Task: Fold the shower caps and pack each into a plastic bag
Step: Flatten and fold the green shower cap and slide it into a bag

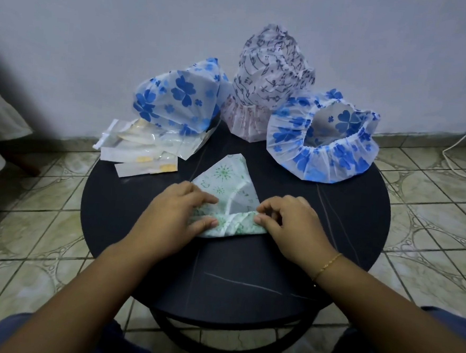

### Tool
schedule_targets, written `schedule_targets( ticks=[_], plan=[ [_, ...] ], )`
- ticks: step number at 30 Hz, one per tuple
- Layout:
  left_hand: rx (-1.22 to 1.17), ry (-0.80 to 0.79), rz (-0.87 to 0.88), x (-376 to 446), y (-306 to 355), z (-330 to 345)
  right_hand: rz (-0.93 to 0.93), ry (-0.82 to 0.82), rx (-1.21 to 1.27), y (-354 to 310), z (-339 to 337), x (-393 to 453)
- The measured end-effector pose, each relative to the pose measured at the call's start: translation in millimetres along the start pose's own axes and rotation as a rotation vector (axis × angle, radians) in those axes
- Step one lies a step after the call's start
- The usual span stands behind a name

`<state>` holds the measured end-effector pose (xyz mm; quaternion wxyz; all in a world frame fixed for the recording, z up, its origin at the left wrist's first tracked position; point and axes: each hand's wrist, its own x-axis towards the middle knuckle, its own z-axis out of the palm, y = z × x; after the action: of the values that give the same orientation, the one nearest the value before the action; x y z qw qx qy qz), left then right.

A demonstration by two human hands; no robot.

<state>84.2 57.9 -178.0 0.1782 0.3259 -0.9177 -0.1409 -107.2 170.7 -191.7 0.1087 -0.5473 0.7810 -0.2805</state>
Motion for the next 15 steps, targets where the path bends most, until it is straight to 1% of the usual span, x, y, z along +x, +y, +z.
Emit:
schedule_targets(
  ticks=[2, 3, 4, 7, 10, 13, 15],
  plan=[
    [0.063, 0.030, 0.190, 0.8, 1.7, 1.3, -0.092, 0.038, -0.055, 1.4, 1.1, -1.8],
    [0.081, 0.015, 0.238, 0.0, 3.9, 1.5, -0.139, 0.049, -0.092, 2.1, 1.3, -2.8],
    [0.083, -0.008, 0.236, -1.1, 6.0, 1.4, -0.183, 0.051, -0.135, 2.8, 1.4, -3.9],
    [0.035, -0.076, 0.110, -2.2, 8.1, -0.3, -0.270, -0.016, -0.226, 5.2, -2.0, -5.8],
    [0.045, -0.104, 0.066, -1.8, 7.8, -0.7, -0.296, -0.118, -0.268, 7.6, -6.5, -5.7],
    [-0.022, -0.073, -0.028, -2.4, 10.3, -3.3, -0.288, -0.114, -0.229, 6.9, -8.5, -5.1],
    [-0.078, -0.086, -0.107, -3.3, 11.9, -6.1, -0.258, -0.111, -0.146, 5.2, -8.4, -4.7]
  ],
)
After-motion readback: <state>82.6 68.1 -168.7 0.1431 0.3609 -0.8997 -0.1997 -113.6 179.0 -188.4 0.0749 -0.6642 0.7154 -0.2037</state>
